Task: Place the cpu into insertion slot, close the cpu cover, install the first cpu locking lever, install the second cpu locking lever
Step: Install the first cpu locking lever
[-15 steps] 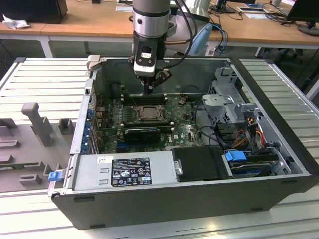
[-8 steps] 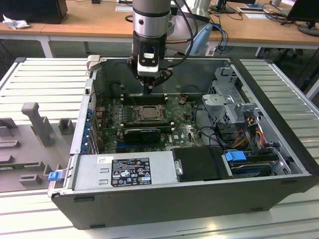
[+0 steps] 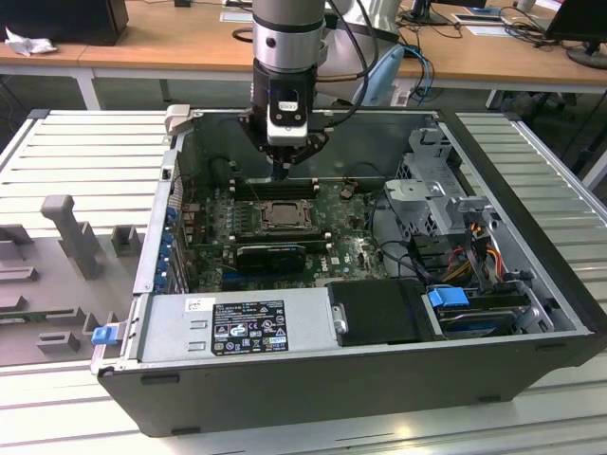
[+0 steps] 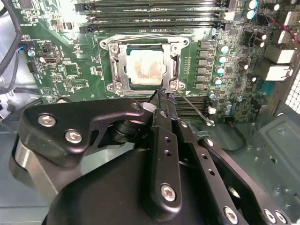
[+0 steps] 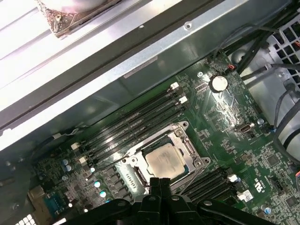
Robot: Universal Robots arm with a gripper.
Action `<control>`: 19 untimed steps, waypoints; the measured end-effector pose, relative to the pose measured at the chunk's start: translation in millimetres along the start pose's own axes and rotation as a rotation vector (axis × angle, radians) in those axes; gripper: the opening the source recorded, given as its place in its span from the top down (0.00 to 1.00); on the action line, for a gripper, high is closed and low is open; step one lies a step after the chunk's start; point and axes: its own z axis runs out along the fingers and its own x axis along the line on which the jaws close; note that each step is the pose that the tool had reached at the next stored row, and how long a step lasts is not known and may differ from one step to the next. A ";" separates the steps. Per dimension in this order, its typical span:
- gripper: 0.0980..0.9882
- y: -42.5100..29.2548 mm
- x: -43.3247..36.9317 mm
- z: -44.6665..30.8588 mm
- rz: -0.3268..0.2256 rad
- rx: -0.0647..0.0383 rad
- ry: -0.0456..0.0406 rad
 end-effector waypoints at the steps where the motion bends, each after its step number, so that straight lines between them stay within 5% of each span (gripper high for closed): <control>1: 0.99 0.0 0.0 0.0 -0.017 0.000 0.0007; 19: 0.99 -0.1 0.1 0.0 -0.254 0.008 0.0103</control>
